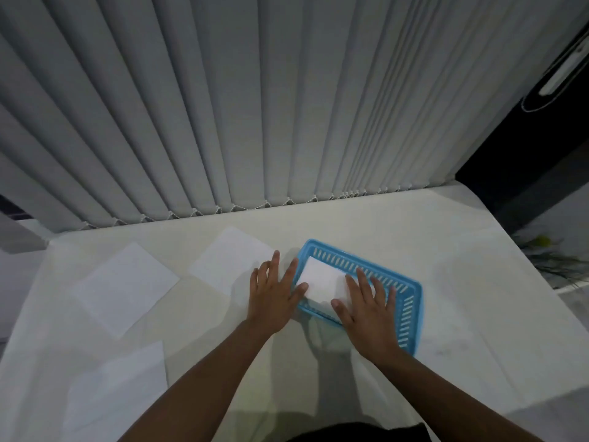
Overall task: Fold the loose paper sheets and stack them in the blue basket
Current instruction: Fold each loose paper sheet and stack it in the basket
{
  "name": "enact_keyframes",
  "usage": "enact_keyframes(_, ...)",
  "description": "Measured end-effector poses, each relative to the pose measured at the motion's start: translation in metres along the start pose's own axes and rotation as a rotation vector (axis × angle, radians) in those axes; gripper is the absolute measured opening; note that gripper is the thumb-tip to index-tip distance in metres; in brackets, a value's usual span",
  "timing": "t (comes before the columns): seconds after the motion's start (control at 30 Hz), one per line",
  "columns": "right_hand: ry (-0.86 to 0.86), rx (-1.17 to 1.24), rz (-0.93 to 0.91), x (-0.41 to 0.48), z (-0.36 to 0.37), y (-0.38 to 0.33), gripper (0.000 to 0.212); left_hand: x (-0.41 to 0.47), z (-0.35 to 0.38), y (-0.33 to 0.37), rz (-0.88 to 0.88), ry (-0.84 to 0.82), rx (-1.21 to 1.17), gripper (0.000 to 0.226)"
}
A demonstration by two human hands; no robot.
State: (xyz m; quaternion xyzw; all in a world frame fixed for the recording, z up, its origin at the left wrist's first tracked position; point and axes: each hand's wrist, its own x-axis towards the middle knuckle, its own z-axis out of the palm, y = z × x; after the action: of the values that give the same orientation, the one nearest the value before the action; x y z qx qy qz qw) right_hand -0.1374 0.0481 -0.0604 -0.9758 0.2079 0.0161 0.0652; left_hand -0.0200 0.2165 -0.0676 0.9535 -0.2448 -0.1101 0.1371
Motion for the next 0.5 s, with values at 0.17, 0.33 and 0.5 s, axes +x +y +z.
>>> enact_keyframes(0.17,0.105,0.056,-0.129,0.038,-0.010,-0.032,0.059,0.003,-0.013,-0.042,-0.254,0.068,-0.107,0.064)
enact_keyframes(0.33,-0.040,0.078,-0.314,0.090,-0.018,-0.085,0.051,0.007,-0.025,-0.091,-0.419,0.097,-0.078,0.060)
enact_keyframes(0.5,-0.175,-0.008,-0.458,0.140,-0.009,-0.138,0.050,0.016,-0.036,-0.124,-0.513,0.063,-0.110,0.060)
